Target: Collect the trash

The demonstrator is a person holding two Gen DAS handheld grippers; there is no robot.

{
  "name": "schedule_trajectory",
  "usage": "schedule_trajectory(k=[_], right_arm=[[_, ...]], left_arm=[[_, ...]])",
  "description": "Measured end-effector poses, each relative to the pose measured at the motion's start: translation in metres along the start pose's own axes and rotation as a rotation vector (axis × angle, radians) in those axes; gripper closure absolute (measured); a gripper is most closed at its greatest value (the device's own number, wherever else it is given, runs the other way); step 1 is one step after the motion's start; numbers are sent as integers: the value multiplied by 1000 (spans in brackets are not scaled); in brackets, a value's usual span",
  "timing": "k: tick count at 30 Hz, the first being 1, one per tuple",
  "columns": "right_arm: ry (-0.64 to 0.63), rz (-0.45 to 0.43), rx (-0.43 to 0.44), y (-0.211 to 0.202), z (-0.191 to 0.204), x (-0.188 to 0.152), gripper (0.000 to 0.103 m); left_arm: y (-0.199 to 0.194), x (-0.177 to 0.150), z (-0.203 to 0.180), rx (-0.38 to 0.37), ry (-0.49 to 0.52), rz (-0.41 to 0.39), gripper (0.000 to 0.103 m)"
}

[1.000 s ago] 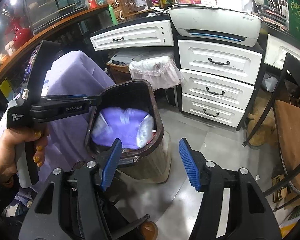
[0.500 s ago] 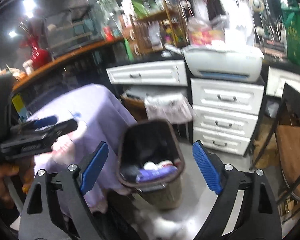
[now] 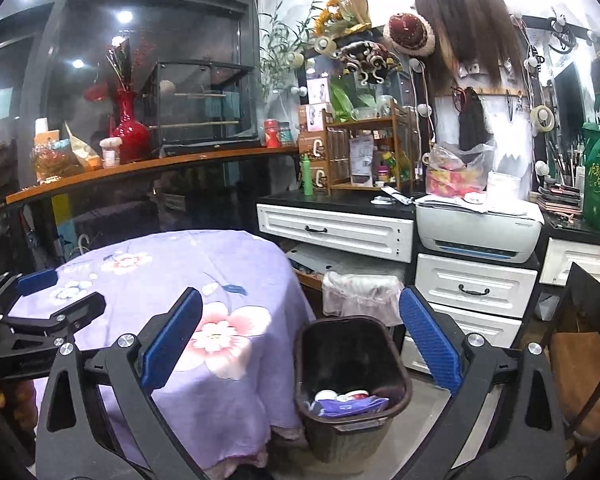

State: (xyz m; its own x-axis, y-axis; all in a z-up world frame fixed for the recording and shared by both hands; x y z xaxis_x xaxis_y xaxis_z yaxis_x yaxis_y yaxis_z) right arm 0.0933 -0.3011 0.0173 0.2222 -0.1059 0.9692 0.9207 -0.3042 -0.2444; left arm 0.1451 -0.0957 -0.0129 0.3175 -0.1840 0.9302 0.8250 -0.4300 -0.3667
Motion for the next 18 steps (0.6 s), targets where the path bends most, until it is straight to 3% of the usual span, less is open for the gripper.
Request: schedule_trajectory(k=[11,18], right_arm=[[-54,-25,1,-35,20,-10,6],[-52,-37,22,-49,24,-12,6]], left_arm=[[-62,-7,21,190,-71,-111,6],[-85,-4,19,208,-91,-187,6]])
Point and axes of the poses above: each gripper's, at about its wrist camera, not at the fingertips, and y roughly the way its jaws point, z to its left, x to its top, the point moved 8 cm from there along y, roughly the way its jaws point, and after that the axes turned 13 degrees about -x, right-handed, at the moved point
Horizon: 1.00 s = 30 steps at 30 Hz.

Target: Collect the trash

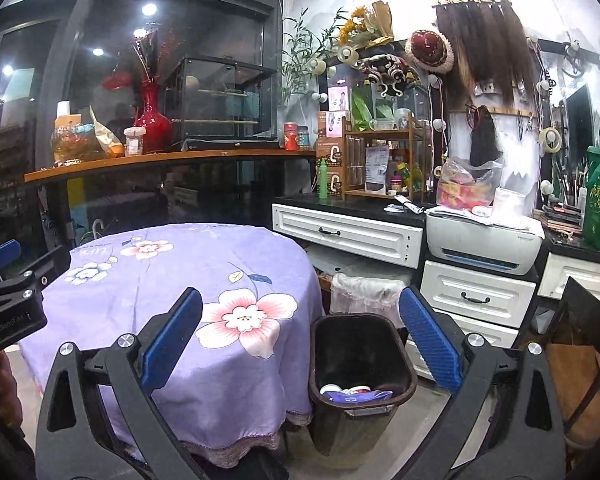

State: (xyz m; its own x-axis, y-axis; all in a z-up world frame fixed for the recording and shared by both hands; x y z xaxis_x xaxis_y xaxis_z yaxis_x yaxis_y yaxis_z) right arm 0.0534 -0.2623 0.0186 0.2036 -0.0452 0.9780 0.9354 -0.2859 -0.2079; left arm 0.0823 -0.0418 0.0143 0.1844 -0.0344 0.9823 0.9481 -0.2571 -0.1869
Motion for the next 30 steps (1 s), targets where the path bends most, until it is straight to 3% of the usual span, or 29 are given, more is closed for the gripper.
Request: schedule_trajectory(k=[14,30], right_arm=[[-4,5,22,-3,3,-4,6],[-4,14,26,1,6,-8,6]], left_arm=[[-9,-3,-1,-55,-45,-16,6],[-10,-4,-2,-59,-44,-12,6]])
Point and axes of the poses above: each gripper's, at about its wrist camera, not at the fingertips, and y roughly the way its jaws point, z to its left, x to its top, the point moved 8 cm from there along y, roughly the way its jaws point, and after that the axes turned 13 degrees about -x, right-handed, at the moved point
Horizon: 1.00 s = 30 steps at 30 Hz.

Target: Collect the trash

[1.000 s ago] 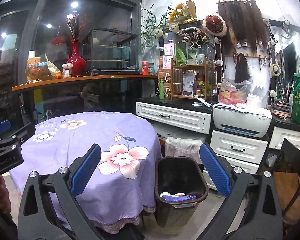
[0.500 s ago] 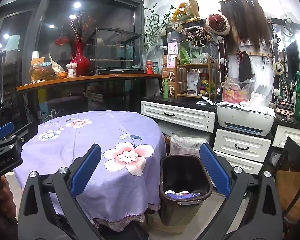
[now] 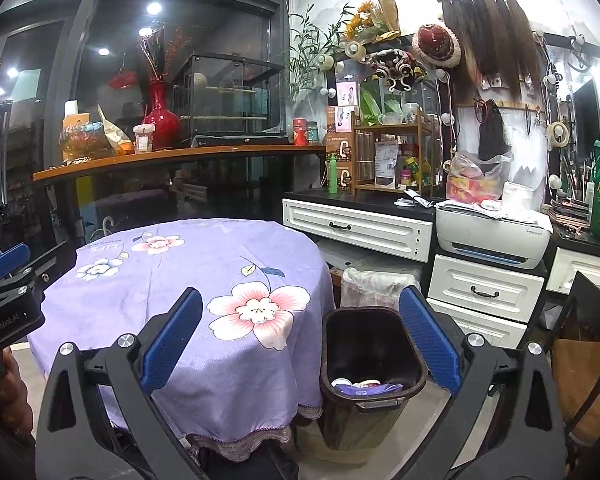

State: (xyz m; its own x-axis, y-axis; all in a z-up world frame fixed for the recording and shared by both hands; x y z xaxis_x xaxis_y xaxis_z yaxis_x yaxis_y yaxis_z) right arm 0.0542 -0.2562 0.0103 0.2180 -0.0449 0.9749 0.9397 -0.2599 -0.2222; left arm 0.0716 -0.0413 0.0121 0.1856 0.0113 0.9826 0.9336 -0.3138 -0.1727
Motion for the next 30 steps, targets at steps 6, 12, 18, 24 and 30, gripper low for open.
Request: schedule_trajectory(k=[6,12,18,24,30], right_arm=[[0,2,0,0,1,-1,6],[-1,4,3,1,1,-4,6],[0,7,4,2,2,-5,6],[0,9,5,2,2,-7,6],[0,10,6,2,2,-8,6]], left_arm=[[2,-3,-3,-1,1,6,6],[2,-3,-3,-2,-1,7,6],[2,-3,-4,-1,-1,8,6],[3,-6,-3,0,-4,14,6],[3,-6,-4,0,-5,16,6]])
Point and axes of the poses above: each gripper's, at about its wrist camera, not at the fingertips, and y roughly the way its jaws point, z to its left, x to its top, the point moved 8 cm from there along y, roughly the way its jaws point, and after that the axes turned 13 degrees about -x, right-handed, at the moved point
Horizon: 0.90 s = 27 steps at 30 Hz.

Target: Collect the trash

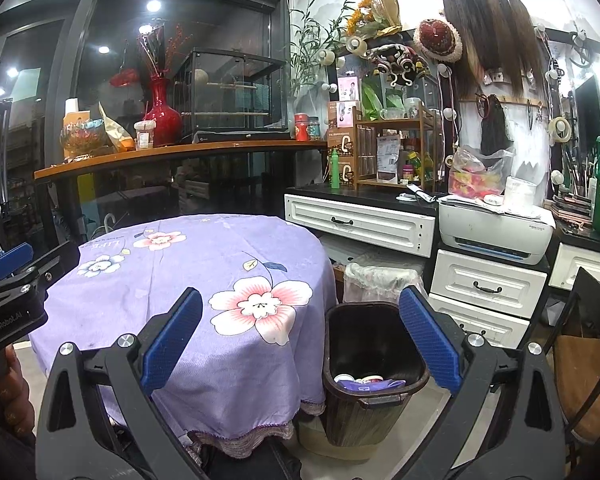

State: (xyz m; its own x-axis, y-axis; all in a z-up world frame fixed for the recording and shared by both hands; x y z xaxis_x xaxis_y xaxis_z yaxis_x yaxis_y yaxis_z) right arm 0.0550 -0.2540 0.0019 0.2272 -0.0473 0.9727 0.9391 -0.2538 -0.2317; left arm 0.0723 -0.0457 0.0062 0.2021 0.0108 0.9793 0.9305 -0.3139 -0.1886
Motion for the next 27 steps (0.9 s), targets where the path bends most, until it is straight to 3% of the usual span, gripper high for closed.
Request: schedule_trajectory(k=[27], right_arm=[[0,3,1,0,1,-1,6]], left_arm=[[5,-6,2,0,-3,41,6]])
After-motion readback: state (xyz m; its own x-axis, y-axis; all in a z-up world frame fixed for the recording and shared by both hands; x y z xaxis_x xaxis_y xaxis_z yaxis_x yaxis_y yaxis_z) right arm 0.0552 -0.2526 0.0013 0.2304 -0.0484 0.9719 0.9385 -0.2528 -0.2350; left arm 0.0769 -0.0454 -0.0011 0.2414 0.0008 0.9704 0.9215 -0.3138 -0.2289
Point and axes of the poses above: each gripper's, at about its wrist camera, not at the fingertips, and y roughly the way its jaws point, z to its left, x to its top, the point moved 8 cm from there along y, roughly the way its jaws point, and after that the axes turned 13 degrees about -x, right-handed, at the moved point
